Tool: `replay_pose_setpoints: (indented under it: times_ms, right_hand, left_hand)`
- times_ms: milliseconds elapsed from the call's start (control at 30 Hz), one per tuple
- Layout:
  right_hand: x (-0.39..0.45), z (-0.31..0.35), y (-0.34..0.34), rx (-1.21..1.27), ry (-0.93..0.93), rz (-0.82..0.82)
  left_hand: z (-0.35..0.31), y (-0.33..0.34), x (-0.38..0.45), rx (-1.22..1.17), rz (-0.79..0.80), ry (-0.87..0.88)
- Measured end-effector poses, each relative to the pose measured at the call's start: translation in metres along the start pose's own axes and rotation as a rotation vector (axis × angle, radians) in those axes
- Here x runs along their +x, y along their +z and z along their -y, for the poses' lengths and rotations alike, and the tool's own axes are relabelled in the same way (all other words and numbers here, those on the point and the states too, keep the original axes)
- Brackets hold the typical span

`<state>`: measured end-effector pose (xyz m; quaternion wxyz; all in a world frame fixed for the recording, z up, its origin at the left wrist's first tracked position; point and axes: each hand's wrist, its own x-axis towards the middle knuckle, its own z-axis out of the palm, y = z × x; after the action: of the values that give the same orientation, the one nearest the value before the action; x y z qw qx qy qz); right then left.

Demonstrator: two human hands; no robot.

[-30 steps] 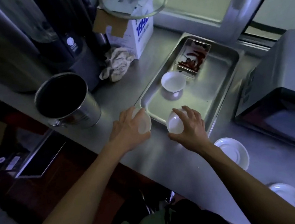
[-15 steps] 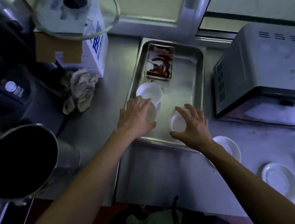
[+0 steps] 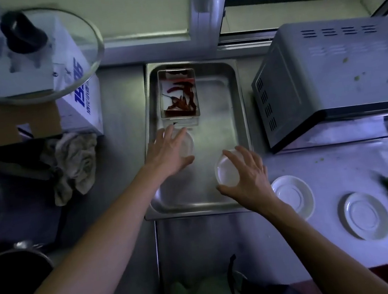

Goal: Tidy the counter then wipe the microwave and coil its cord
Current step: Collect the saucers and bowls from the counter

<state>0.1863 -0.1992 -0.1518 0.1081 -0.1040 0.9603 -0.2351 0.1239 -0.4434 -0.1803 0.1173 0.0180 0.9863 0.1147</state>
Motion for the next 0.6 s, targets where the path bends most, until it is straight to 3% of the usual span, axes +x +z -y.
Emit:
replay_pose_setpoints:
  times_ms: [600]
  right_hand:
    - [0.064, -0.022, 0.016, 0.052, 0.021, 0.121]
  left_hand:
    - [0.006, 0.03, 0.05, 0.069, 0.129, -0.016]
